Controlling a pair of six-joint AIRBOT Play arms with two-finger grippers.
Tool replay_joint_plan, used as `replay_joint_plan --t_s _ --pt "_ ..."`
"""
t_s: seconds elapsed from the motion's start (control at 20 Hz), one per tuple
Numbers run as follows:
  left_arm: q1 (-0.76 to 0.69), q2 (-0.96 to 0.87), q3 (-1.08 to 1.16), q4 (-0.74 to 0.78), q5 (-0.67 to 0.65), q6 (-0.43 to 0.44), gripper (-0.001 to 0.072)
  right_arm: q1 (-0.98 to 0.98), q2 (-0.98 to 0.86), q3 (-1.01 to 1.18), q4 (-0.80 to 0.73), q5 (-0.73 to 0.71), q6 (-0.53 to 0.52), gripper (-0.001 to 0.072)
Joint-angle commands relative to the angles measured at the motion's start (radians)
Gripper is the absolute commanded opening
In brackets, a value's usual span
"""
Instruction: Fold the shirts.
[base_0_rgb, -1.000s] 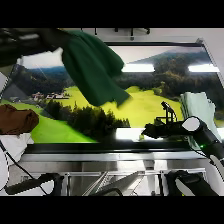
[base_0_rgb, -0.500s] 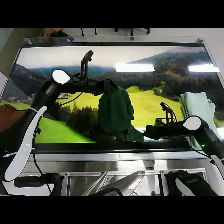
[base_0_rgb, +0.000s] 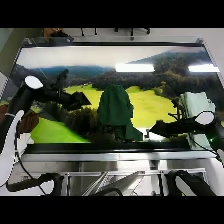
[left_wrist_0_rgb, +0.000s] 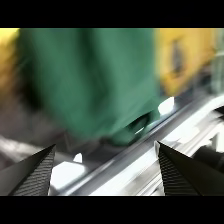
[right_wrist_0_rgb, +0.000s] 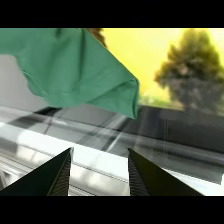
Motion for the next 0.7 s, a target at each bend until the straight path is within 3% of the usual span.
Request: replay_joint_plan --t_s 0.0,0.05,0.1,0.3,0.55,0.65 --pt "0.004 0.085 -0.268 0.001 0.193 0.056 0.0708 -0.011 -0.061 -0.045 0.023 -0.029 -0.065 0.0398" --pt "-0.023 0.082 -0.319 -0.037 0.257 0.084 0.0708 -0.010 -0.090 -0.054 0.038 -0.040 -0.072 0.0442" --pt "-0.051 0.071 -0.354 -0.071 0.305 0.112 0.0708 -0.010 -0.118 -0.058 0.055 -0.049 -0.091 0.0536" --pt "-0.162 -0.030 -0.365 -0.180 0.433 0.177 0.0708 -0.010 -0.232 -0.061 0.163 -0.121 -0.206 0.0523" --pt "-0.229 -0.144 -0.246 -0.191 0.418 0.177 0.0708 -0.010 -0.357 -0.061 0.241 -0.180 -0.285 0.0520" --pt "-0.251 -0.171 -0.213 -0.192 0.420 0.176 0.0707 -0.007 -0.399 -0.061 0.262 -0.189 -0.309 0.0479"
